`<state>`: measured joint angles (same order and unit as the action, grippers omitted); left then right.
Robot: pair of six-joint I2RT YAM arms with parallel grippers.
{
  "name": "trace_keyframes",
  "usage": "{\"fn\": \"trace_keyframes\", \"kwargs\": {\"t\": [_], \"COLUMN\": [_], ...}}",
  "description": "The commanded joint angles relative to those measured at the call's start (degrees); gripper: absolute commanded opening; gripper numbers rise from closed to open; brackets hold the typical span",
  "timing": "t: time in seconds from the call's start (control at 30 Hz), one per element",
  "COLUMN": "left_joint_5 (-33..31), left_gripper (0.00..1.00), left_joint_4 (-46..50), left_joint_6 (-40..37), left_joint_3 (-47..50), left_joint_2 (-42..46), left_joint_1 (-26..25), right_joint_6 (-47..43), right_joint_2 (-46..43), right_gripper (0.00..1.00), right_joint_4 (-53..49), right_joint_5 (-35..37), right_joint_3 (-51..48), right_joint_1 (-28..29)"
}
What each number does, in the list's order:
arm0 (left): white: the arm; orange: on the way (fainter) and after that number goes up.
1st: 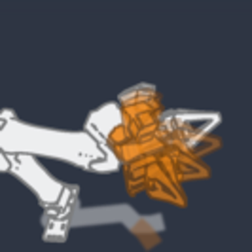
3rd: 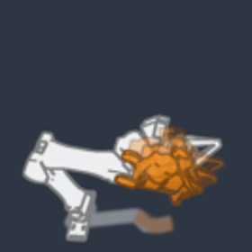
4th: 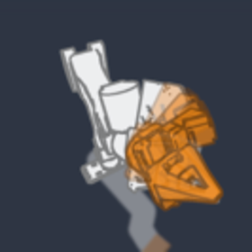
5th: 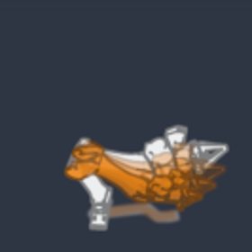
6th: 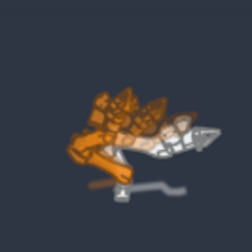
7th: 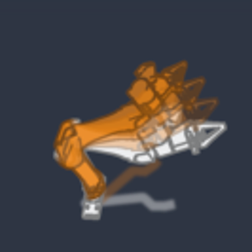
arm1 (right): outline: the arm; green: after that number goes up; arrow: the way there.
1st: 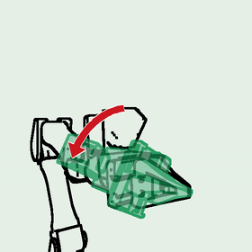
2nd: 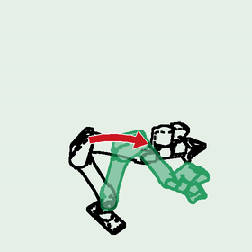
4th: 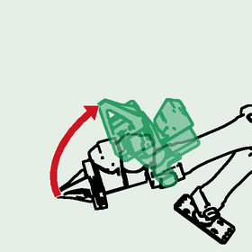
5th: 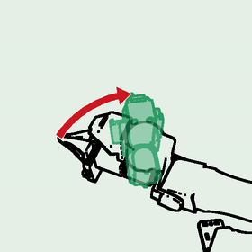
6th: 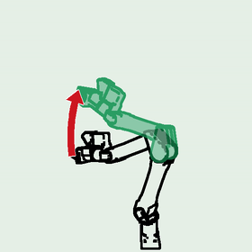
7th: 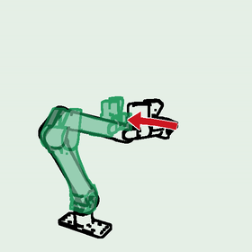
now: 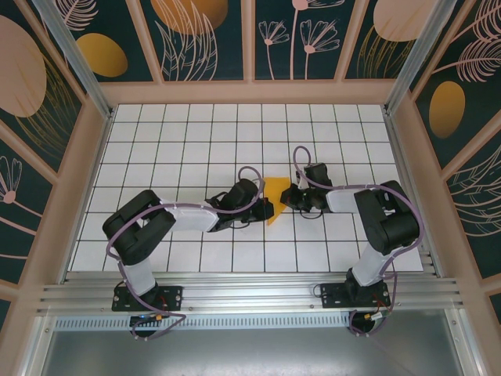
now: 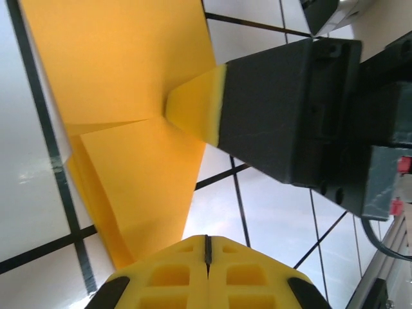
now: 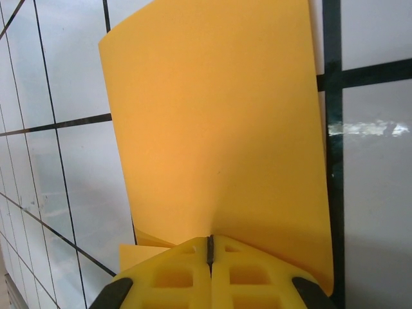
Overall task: Fold a paper plane with a square sheet of paper (pick it up from the middle)
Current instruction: Third fold the triangle at the center of the table.
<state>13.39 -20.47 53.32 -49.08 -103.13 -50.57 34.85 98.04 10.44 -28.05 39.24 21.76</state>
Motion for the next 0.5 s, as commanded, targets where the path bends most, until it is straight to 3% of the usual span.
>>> {"fn": "trace_keyframes", "kwargs": {"t": [0.0,0.47], "left_joint_5": [2.7,4.6], "left_gripper": [0.04,0.05], "left_joint_4": [-3.95,-1.51], "left_joint_6": [1.39,1.68], "left_joint_3": [-1.84,-5.5], "left_joint_2": [-1.28,-6.72], "left_joint_1": [-0.1,-0.07], "right_joint_6": [-0.4,-0.57], "right_joint_2": [3.16,3.22], "right_gripper": [0.05,0.05], "right_joint_4": [-6.17,-6.52], "right_joint_5": [4.94,5.11], "right_joint_3": [-1.04,-0.96], "right_joint_1": [0.66,0.66]}}
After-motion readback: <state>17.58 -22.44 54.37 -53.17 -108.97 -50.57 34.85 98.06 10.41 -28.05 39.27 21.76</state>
